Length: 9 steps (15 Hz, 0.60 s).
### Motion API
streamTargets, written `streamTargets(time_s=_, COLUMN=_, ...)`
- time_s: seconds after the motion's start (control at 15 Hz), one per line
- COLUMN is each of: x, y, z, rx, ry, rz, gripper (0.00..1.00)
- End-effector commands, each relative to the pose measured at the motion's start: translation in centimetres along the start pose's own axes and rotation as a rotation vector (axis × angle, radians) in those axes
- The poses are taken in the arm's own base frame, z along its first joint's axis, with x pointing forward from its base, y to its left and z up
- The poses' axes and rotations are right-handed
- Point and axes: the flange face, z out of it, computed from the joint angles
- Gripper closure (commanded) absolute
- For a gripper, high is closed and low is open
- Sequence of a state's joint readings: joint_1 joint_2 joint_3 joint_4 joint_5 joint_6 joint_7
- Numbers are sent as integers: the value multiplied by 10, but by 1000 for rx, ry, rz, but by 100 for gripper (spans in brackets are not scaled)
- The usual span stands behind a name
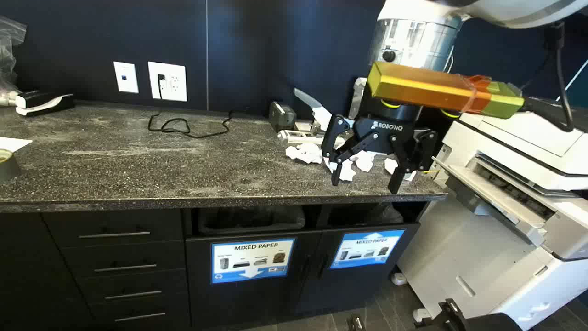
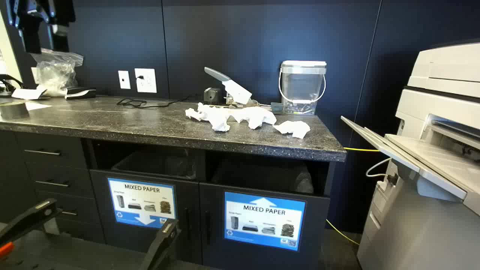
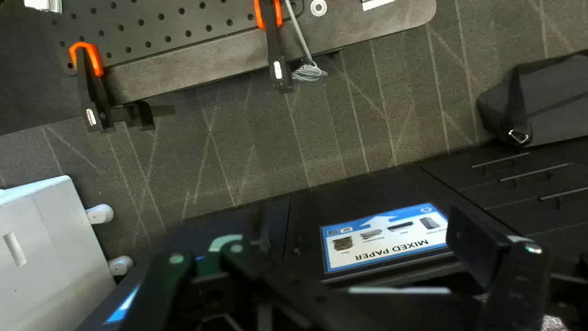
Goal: Put the papers in the bin to the right
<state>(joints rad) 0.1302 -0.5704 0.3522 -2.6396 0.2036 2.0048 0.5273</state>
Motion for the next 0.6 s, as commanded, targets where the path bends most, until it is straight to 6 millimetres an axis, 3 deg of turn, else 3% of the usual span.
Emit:
streamTargets(time_s=0.0, x=0, y=0, z=0, rx=0, ry=0, rz=0, gripper=0)
streamTargets(time_s=0.53, x=12, y=-5, z=4, rx=-1, ry=10, rz=-10, gripper=0)
